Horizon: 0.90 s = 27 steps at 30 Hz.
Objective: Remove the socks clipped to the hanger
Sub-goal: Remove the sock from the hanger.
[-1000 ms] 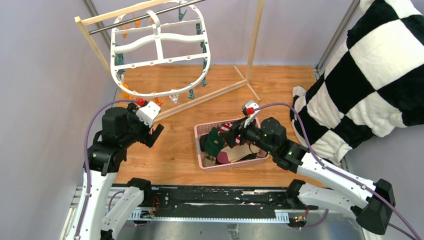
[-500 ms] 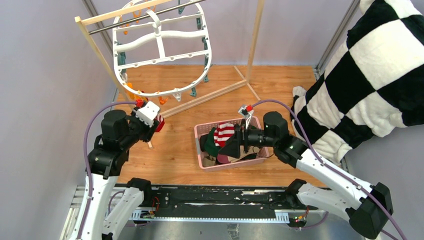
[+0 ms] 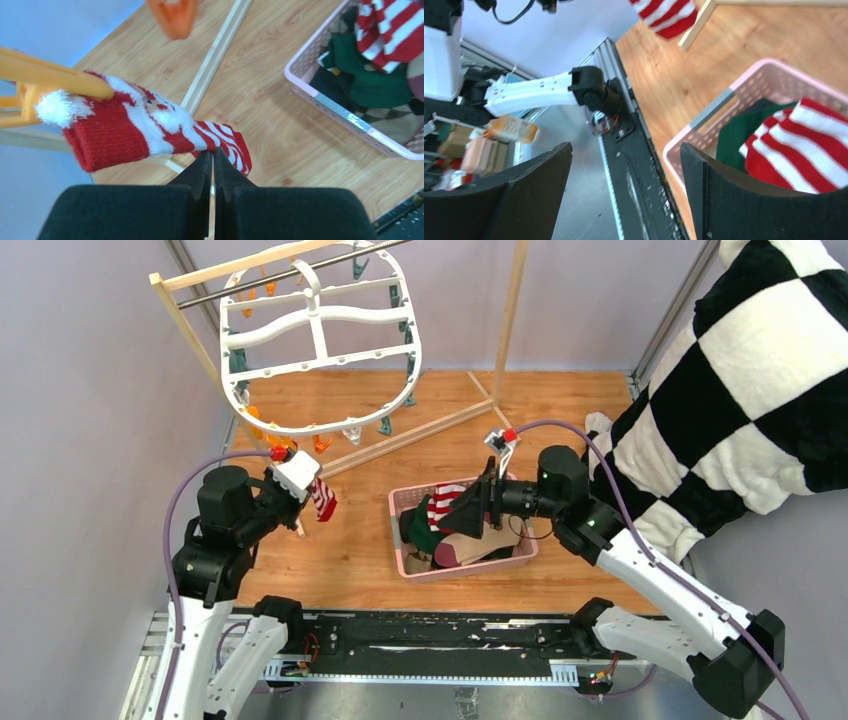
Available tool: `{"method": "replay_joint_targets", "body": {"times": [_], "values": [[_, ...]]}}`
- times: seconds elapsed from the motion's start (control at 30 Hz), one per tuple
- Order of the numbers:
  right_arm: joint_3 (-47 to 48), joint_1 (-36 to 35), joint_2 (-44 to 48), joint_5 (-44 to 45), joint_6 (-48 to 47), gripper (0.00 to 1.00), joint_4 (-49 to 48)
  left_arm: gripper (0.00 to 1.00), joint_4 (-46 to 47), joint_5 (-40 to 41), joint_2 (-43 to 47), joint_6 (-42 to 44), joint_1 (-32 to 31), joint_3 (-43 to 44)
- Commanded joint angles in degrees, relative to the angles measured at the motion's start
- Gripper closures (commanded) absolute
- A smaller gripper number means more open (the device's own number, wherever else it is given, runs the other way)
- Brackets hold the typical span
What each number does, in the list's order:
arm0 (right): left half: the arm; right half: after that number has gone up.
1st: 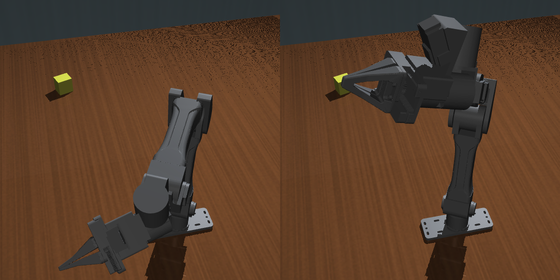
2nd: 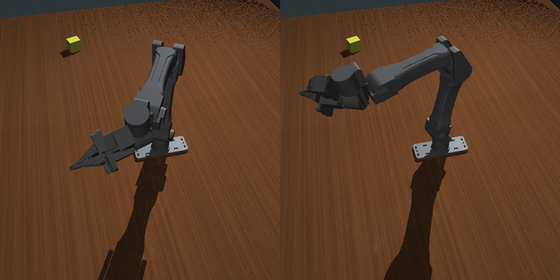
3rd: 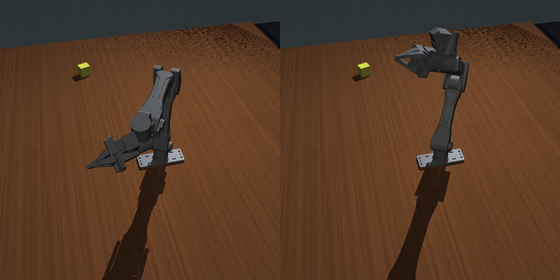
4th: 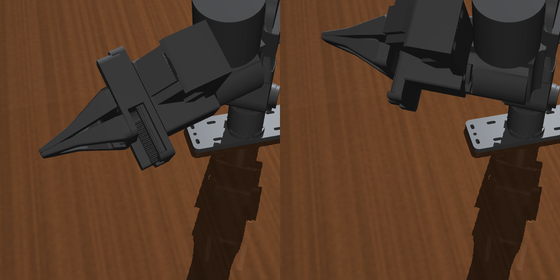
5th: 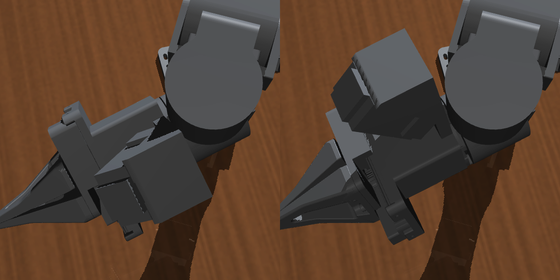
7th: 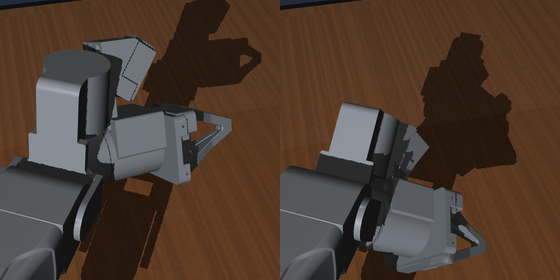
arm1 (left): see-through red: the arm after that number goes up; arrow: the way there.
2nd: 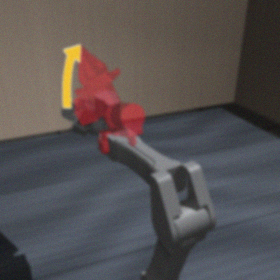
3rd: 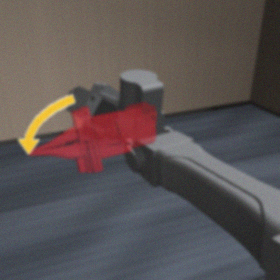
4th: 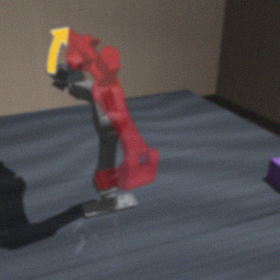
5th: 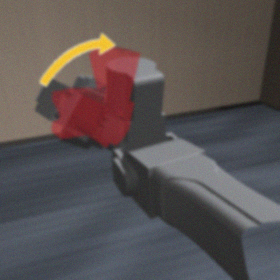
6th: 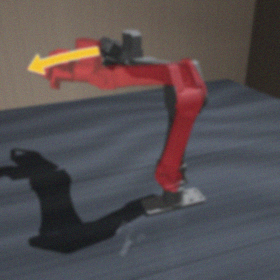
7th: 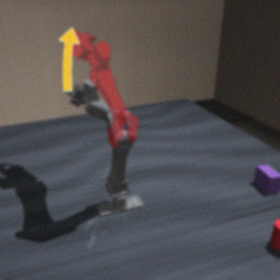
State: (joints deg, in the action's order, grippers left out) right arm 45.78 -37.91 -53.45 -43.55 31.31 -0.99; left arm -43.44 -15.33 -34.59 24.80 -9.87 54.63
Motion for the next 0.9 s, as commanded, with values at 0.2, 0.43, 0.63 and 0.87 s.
{"method": "replay_joint_targets", "body": {"times": [0.2,0.43,0.63,0.87], "values": [[7.2,-20.13,-13.47,23.28,-24.32,0.11,-16.26,1.0,-6.69,-20.83,3.67,-3.17,0.29,5.86],[11.07,-24.58,-24.76,25.07,-26.96,0.0,-34.67,1.0,-6.83,-28.97,2.71,-9.59,0.29,9.03],[18.74,-29.11,-31.83,27.74,-30.18,0.0,-32.72,1.0,-6.78,-30.14,1.96,-10.82,0.29,10.39],[22.38,-30.58,-36.41,24.2,-28.75,0.01,-34.57,1.0,-6.74,-31.19,0.84,-11.19,0.29,10.33]]}}
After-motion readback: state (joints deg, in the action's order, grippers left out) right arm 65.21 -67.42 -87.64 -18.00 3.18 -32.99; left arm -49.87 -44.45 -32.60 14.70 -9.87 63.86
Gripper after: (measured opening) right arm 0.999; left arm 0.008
